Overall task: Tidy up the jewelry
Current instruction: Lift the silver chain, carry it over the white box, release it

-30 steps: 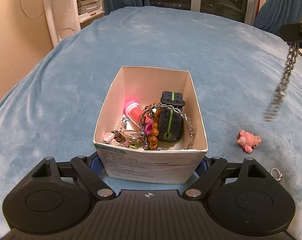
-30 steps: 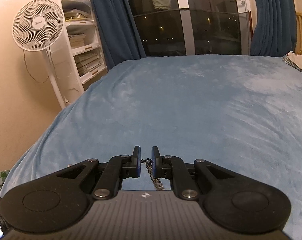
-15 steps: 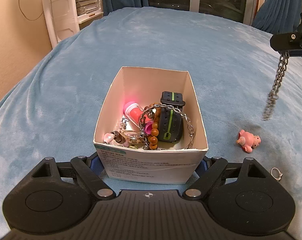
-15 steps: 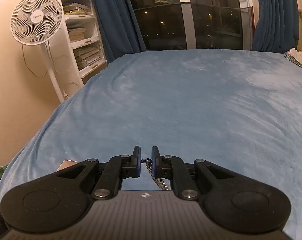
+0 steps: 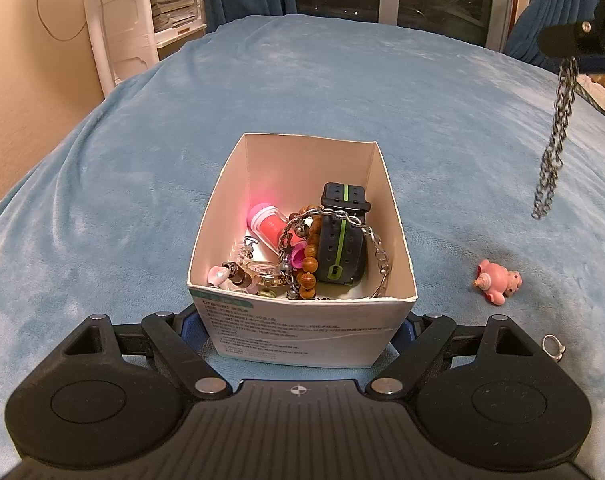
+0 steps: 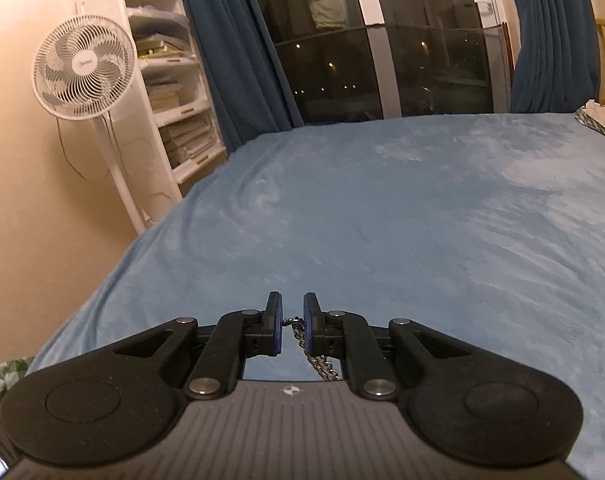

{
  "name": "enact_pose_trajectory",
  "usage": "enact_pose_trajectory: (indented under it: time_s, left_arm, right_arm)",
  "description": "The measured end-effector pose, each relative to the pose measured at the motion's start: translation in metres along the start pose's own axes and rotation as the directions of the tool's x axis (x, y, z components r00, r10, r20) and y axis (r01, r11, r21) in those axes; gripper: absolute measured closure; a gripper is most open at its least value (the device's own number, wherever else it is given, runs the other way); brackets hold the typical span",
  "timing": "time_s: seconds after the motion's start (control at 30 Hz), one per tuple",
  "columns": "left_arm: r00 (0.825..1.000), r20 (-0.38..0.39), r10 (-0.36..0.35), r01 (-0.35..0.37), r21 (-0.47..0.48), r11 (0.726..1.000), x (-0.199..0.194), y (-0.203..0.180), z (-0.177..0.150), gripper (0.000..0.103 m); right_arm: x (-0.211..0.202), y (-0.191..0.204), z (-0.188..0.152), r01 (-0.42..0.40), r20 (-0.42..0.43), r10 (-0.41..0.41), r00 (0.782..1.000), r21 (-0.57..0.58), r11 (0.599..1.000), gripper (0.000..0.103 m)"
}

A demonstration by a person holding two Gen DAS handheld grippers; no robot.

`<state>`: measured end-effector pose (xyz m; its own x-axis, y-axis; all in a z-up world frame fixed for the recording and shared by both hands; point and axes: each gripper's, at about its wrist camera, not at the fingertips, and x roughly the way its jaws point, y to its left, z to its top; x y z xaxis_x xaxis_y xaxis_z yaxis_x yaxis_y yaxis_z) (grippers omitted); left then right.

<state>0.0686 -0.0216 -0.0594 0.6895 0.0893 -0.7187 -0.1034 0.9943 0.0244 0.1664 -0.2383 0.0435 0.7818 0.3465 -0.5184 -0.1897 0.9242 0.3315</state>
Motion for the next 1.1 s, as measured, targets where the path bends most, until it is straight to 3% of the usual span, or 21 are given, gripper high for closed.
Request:
enact_pose_trajectory:
  time_s: [0.4,0.67,1.1]
  left_arm:
    - [1.0,0.001,-0.013,0.013,0.0,1.0,-0.001,0.002,-0.001,0.044]
    - [1.0,0.002,-0.009,0.009,0.002,1.0,-0.001,0.001,-0.001,0.044]
    - [1.0,0.001,-0.018,0.018,0.001,1.0,-0.001,0.002,-0.001,0.044]
  right_arm:
    - [-0.016,0.028,0.006,-0.141,0.087,0.144,0.986,-0.033,0.989,0.0]
    - [-0.027,0.044,0.012,-0.29,0.152,0.293,0.944,-0.044,0.956,0.0]
    - [-0.023,0.08,0.011,-0.413,0.121,0.419,0.9,-0.072,0.908,0.0]
